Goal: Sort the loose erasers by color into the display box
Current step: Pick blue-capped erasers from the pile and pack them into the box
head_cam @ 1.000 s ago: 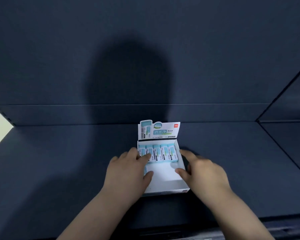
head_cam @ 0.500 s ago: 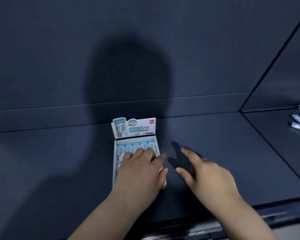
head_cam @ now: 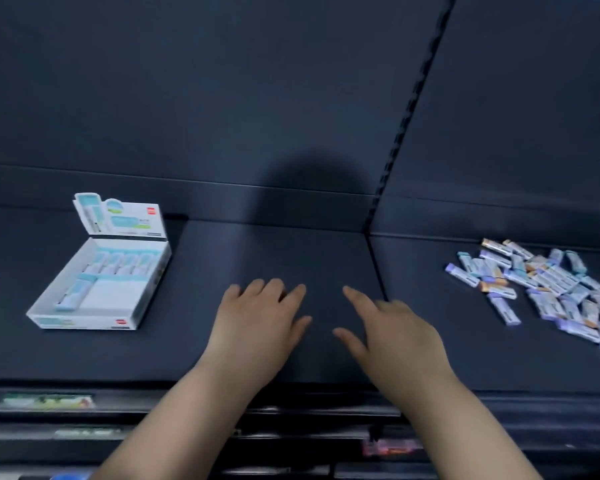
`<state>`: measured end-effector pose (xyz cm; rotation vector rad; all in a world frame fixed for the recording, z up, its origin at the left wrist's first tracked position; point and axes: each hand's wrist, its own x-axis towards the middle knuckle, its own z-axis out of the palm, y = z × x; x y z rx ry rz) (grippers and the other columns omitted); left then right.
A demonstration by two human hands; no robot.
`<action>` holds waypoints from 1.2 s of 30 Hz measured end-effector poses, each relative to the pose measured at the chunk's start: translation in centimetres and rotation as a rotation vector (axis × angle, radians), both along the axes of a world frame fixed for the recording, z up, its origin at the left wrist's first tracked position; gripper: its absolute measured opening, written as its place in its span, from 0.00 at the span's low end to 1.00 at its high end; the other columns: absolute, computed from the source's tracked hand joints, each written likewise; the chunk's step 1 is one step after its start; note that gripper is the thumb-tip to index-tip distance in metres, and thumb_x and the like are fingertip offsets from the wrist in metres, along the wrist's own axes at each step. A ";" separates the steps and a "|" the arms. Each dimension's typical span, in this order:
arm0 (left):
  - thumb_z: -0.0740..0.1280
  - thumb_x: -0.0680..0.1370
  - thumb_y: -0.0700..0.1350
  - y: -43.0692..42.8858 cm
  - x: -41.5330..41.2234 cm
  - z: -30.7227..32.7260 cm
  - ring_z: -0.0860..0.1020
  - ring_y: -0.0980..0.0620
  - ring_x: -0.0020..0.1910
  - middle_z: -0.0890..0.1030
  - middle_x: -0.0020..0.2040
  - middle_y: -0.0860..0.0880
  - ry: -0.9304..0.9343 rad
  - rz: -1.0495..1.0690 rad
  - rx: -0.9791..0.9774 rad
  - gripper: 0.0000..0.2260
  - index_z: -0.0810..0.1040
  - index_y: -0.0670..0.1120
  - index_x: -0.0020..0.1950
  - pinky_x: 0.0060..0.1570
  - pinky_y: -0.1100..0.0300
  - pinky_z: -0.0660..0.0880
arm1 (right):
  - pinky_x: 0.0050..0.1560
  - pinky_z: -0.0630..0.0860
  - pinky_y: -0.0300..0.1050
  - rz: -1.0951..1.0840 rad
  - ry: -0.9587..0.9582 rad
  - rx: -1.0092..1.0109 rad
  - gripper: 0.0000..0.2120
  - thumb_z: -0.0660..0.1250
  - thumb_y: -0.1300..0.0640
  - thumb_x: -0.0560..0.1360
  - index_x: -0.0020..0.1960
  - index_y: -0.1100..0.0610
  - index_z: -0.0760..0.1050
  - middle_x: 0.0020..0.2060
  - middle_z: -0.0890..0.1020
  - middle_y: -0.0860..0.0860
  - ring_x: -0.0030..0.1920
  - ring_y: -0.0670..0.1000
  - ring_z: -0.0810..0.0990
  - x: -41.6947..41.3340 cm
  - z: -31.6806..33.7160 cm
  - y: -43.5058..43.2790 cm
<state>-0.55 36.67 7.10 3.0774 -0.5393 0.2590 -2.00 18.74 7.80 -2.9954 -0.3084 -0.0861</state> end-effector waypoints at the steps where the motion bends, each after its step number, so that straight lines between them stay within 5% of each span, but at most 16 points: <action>1: 0.67 0.72 0.57 -0.8 -0.3 -0.3 0.79 0.45 0.41 0.81 0.44 0.48 -0.008 -0.015 0.017 0.20 0.79 0.49 0.60 0.39 0.51 0.73 | 0.53 0.70 0.43 0.005 -0.015 0.006 0.30 0.50 0.37 0.78 0.76 0.44 0.46 0.58 0.75 0.48 0.61 0.50 0.69 -0.2 0.0 -0.9; 4: 0.72 0.69 0.56 -2.9 -0.7 -0.3 0.79 0.45 0.40 0.81 0.42 0.48 0.017 -0.024 0.019 0.19 0.81 0.49 0.57 0.38 0.51 0.74 | 0.54 0.69 0.44 0.015 -0.041 -0.010 0.29 0.51 0.38 0.78 0.76 0.46 0.48 0.57 0.75 0.49 0.61 0.51 0.69 -0.3 0.0 -2.7; 7: 0.52 0.80 0.58 -4.3 -0.7 -0.5 0.71 0.48 0.61 0.73 0.62 0.51 0.032 -0.014 0.056 0.23 0.60 0.54 0.74 0.56 0.53 0.65 | 0.54 0.68 0.47 -0.005 -0.065 -0.024 0.29 0.54 0.39 0.78 0.76 0.47 0.53 0.57 0.76 0.51 0.60 0.54 0.70 0.1 -0.2 -3.8; 9: 0.48 0.81 0.58 -5.0 -0.4 -0.5 0.68 0.49 0.64 0.69 0.66 0.52 0.038 -0.038 0.084 0.23 0.54 0.54 0.76 0.58 0.55 0.62 | 0.55 0.67 0.47 -0.035 -0.046 -0.037 0.29 0.53 0.39 0.78 0.76 0.47 0.52 0.58 0.76 0.51 0.61 0.53 0.70 0.4 -0.4 -4.7; 21: 0.49 0.81 0.56 -15.0 2.2 -1.2 0.67 0.49 0.64 0.69 0.66 0.51 0.087 -0.147 0.119 0.22 0.55 0.54 0.75 0.60 0.54 0.62 | 0.61 0.66 0.45 -0.164 0.044 0.011 0.29 0.52 0.39 0.78 0.76 0.45 0.47 0.60 0.73 0.49 0.65 0.52 0.67 1.4 -1.6 -15.9; 30: 0.51 0.81 0.56 -29.1 4.0 -2.2 0.67 0.49 0.65 0.68 0.66 0.52 0.096 -0.060 0.015 0.22 0.55 0.55 0.75 0.60 0.56 0.62 | 0.54 0.70 0.44 -0.094 0.022 -0.027 0.27 0.54 0.41 0.79 0.75 0.45 0.51 0.56 0.75 0.48 0.60 0.51 0.71 4.0 -1.3 -30.2; 32: 0.55 0.79 0.56 -31.2 4.3 -2.3 0.72 0.48 0.60 0.73 0.61 0.51 0.098 -0.049 -0.003 0.21 0.62 0.56 0.72 0.57 0.55 0.66 | 0.56 0.69 0.44 -0.095 0.028 -0.038 0.27 0.54 0.41 0.79 0.75 0.45 0.52 0.58 0.75 0.49 0.61 0.51 0.71 4.8 -1.4 -32.8; 36: 0.76 0.61 0.57 -33.1 5.2 -3.3 0.79 0.51 0.33 0.79 0.35 0.53 0.064 -0.076 -0.047 0.19 0.83 0.54 0.50 0.30 0.56 0.74 | 0.54 0.69 0.43 -0.075 0.024 -0.007 0.25 0.55 0.42 0.79 0.74 0.44 0.55 0.57 0.76 0.48 0.61 0.51 0.71 6.8 -1.4 -35.6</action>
